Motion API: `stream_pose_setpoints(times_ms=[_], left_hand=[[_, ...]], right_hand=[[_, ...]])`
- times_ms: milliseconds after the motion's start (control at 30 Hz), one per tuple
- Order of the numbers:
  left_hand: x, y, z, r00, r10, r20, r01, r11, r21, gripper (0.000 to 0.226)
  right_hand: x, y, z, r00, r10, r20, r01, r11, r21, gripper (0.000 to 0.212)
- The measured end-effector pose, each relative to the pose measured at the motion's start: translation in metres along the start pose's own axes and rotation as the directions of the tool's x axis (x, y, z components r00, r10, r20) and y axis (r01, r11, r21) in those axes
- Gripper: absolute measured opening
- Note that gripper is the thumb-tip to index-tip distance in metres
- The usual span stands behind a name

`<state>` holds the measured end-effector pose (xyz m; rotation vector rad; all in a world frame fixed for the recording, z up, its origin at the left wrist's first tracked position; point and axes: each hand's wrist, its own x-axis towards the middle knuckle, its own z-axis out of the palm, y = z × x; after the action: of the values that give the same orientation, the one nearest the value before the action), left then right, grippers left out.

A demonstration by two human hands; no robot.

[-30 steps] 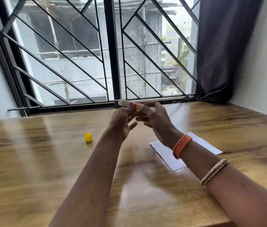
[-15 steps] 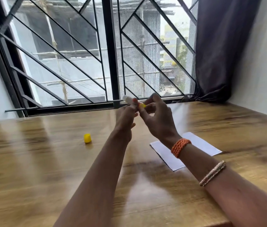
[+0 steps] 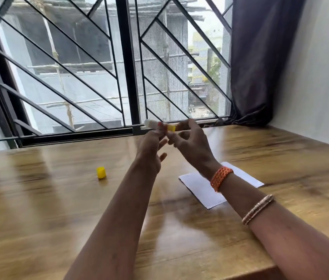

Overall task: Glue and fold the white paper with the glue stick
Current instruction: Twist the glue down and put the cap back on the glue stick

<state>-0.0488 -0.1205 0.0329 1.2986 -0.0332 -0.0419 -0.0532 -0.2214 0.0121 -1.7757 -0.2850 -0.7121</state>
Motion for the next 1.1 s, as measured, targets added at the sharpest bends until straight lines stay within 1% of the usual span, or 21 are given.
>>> stream_pose_setpoints(times_ms=[33, 100, 167, 200, 233, 267, 300, 333, 367, 400, 433, 467, 500, 600, 733, 800, 933, 967, 1033, 1100], left_hand=[[0.001, 0.0, 0.0, 1.0, 0.008, 0.02, -0.008, 1.0, 0.015, 0.022], [0.0, 0.001, 0.002, 0.999, 0.025, 0.047, -0.027, 0.999, 0.044, 0.018], [-0.002, 0.002, 0.004, 0.998, 0.038, 0.047, -0.041, 0.997, 0.059, 0.014], [-0.003, 0.002, 0.004, 0.999, 0.039, 0.033, -0.041, 0.997, 0.068, 0.014], [-0.004, 0.003, 0.003, 0.999, 0.032, 0.02, -0.033, 0.996, 0.079, 0.015], [-0.004, 0.002, 0.002, 1.0, 0.016, 0.013, -0.017, 0.996, 0.087, 0.018], [-0.005, 0.002, 0.001, 1.0, -0.003, 0.015, 0.002, 0.996, 0.086, 0.02], [-0.005, 0.002, 0.001, 1.0, -0.014, 0.021, 0.012, 0.997, 0.079, 0.022], [-0.006, 0.003, 0.002, 1.0, -0.01, 0.022, 0.008, 0.997, 0.077, 0.024], [-0.006, 0.004, 0.003, 1.0, 0.006, 0.011, -0.007, 0.996, 0.085, 0.025], [-0.007, 0.005, 0.004, 1.0, 0.027, -0.012, -0.026, 0.996, 0.091, 0.025], [-0.007, 0.005, 0.006, 0.998, 0.043, -0.038, -0.039, 0.995, 0.088, 0.024], [-0.008, 0.006, 0.008, 0.997, 0.051, -0.056, -0.047, 0.996, 0.078, 0.023], [-0.011, 0.005, 0.011, 0.997, 0.054, -0.047, -0.051, 0.997, 0.055, 0.02], [-0.014, 0.005, 0.012, 0.998, 0.054, -0.027, -0.054, 0.998, 0.019, 0.015], [-0.015, 0.005, 0.012, 0.997, 0.056, -0.049, -0.055, 0.998, 0.022, 0.015], [-0.018, 0.006, 0.011, 0.995, 0.053, -0.083, -0.05, 0.998, 0.041, 0.022], [-0.019, 0.006, 0.01, 0.995, 0.045, -0.084, -0.042, 0.998, 0.041, 0.023], [-0.02, 0.007, 0.01, 0.996, 0.029, -0.086, -0.026, 0.999, 0.034, 0.023], [-0.02, 0.008, 0.006, 0.995, 0.026, -0.096, -0.026, 1.0, 0.008, 0.026]], right_hand=[[0.0, 0.0, -0.002, 0.996, 0.08, 0.042, -0.085, 0.99, 0.11, 0.018], [0.0, -0.001, -0.004, 0.987, 0.138, 0.081, -0.153, 0.961, 0.228, 0.017], [0.0, -0.002, -0.003, 0.989, 0.14, 0.049, -0.148, 0.949, 0.277, 0.02], [0.0, -0.002, -0.001, 0.994, 0.109, 0.012, -0.109, 0.959, 0.262, 0.022], [0.0, -0.003, 0.0, 0.998, 0.044, -0.04, -0.035, 0.98, 0.197, 0.025], [0.0, -0.003, 0.001, 0.994, -0.067, -0.09, 0.074, 0.994, 0.075, 0.027], [0.0, -0.004, -0.001, 0.97, -0.217, -0.109, 0.208, 0.974, -0.087, 0.027], [0.001, -0.004, -0.003, 0.924, -0.374, -0.08, 0.347, 0.907, -0.238, 0.024], [0.003, -0.005, -0.006, 0.862, -0.507, -0.015, 0.468, 0.806, -0.362, 0.018], [0.003, -0.007, -0.009, 0.802, -0.593, 0.062, 0.551, 0.697, -0.459, 0.013], [0.004, -0.009, -0.011, 0.766, -0.632, 0.118, 0.587, 0.611, -0.531, 0.016], [0.004, -0.009, -0.013, 0.747, -0.648, 0.145, 0.596, 0.558, -0.577, 0.022], [0.005, -0.009, -0.014, 0.741, -0.654, 0.153, 0.592, 0.529, -0.609, 0.027], [0.004, -0.009, -0.014, 0.721, -0.674, 0.16, 0.577, 0.456, -0.677, 0.034], [0.005, -0.007, -0.018, 0.727, -0.668, 0.16, 0.544, 0.418, -0.727, 0.035], [0.005, -0.007, -0.017, 0.724, -0.669, 0.168, 0.537, 0.394, -0.746, 0.037], [0.006, -0.006, -0.019, 0.644, -0.722, 0.252, 0.569, 0.233, -0.789, 0.041], [0.006, -0.006, -0.019, 0.637, -0.724, 0.265, 0.57, 0.211, -0.794, 0.04], [0.004, -0.009, -0.019, 0.648, -0.716, 0.26, 0.56, 0.216, -0.8, 0.041], [0.002, -0.009, -0.016, 0.653, -0.714, 0.251, 0.549, 0.219, -0.806, 0.049]])
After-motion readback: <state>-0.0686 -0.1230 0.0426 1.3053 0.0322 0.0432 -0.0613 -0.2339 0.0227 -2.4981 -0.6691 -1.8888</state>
